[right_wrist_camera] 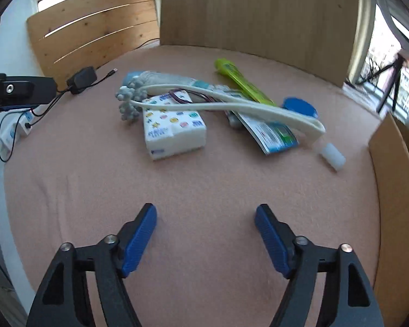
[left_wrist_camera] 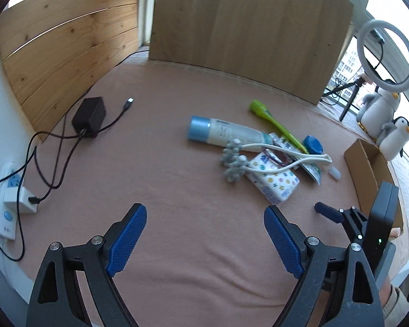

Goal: Organize objects
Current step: 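Reach the right tool to the dotted tissue pack and grasp it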

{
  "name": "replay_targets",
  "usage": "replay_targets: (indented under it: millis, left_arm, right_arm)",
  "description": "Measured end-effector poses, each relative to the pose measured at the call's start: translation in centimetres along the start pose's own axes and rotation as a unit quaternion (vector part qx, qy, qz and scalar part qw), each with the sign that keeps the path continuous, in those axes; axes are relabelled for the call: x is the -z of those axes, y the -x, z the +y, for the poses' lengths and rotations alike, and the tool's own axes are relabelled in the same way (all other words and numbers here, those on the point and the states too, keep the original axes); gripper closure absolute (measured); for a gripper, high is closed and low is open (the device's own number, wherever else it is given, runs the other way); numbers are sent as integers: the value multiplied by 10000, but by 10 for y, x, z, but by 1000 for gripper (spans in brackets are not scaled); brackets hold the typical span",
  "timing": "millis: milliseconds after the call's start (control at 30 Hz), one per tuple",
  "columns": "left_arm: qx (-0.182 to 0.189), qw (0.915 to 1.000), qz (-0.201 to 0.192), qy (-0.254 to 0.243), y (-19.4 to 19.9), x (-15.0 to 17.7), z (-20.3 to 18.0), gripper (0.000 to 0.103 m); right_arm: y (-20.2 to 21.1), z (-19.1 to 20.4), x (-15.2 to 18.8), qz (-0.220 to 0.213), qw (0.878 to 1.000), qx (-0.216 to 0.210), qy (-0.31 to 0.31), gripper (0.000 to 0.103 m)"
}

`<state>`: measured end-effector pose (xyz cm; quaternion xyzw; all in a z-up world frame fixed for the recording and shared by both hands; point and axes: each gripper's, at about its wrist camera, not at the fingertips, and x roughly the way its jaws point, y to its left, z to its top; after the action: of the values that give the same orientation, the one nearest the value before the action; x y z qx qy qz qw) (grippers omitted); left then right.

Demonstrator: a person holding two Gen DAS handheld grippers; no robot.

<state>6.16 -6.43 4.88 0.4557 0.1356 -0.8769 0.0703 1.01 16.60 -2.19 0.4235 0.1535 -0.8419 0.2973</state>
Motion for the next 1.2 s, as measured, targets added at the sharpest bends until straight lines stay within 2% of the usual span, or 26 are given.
replay_targets:
  millis: [167,333,367,433,467,500,700,933,1200]
  left_arm:
    - [-39,9991,90,402,5,12,34,13]
    - [28,9983,184,555,-1,15,40,13]
    - [63,9982,200,570,-3,14,38,13]
    - [134,9980,246,565,-6,15,34,13]
    - [173,9979,285,562,-8,16,32,13]
    - [225,9976,337,558,-11,17,29,13]
    - [580,9942,766,487,-34,24,5,13]
    - [808,9896,1162,246,-57,35,-31,13]
    - [849,9842,1553,13,-74,43,-57,13]
  right_arm:
    - [-25,11,-30,4,9996,-118,265,25]
    - [-40,9,-50,13,9988,-202,441,25]
    - [-42,9,-52,48,9986,-250,456,27]
    - [-39,10,-53,35,9985,-316,449,45]
    - [-36,12,-52,27,9986,-277,455,53]
    - [-32,15,-49,56,9987,-225,459,54]
    - [-8,40,-15,88,9997,-140,183,55]
    - [27,83,33,35,10000,85,-3,55]
    - [29,85,39,-163,9998,88,16,55]
